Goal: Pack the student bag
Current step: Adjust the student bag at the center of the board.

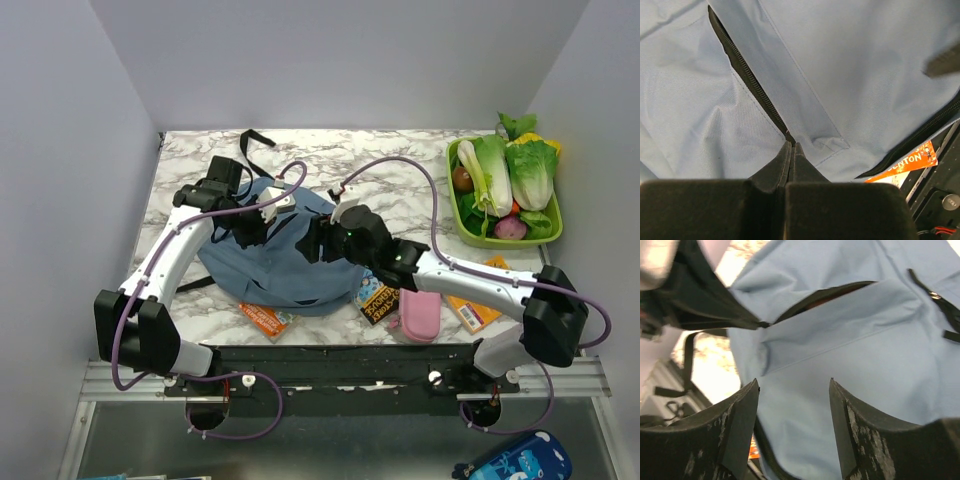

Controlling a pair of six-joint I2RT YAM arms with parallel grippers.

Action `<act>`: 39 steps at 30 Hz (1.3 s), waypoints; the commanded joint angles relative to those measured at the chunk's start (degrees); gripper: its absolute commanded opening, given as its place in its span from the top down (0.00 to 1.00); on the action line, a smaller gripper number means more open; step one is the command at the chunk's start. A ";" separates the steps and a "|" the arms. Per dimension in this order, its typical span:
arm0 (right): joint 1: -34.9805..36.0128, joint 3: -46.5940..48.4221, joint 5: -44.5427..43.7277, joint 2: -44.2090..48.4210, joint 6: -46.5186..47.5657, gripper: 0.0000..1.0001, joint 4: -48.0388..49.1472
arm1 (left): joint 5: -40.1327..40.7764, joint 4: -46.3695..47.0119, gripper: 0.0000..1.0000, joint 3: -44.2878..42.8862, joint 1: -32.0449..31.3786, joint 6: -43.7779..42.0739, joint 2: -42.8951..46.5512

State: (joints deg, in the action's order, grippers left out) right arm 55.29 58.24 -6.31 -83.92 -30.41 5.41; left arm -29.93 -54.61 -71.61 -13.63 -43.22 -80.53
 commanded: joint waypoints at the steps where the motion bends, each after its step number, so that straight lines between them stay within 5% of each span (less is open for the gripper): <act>1: 0.08 2.33 -10.48 -2.05 0.27 0.34 -13.40 | -3.91 1.25 1.00 1.30 -0.35 1.82 2.40; 9: 0.78 -12.62 15.08 13.33 12.74 0.41 -2.15 | -1.62 7.67 1.00 3.32 1.15 7.27 2.66; 14: 4.21 -12.80 12.74 15.63 23.62 0.25 -10.76 | -1.62 7.85 1.00 3.32 1.41 8.06 1.61; 25: 8.25 0.89 19.67 1.24 35.68 0.24 -17.18 | -1.53 6.27 1.00 1.65 1.50 8.15 -0.24; 37: 9.58 4.86 21.17 -8.88 38.15 0.37 -25.60 | -1.71 7.76 1.00 -2.65 4.05 10.79 -1.91; 39: 9.49 6.96 14.42 -10.90 37.28 0.51 -27.72 | -1.71 7.41 1.00 -3.61 4.40 11.05 -2.52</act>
State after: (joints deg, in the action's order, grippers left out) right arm 64.45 61.73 14.44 -91.77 6.42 -15.31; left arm -30.30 -49.23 -71.33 -10.15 -33.58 -82.17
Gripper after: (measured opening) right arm 0.581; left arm 0.006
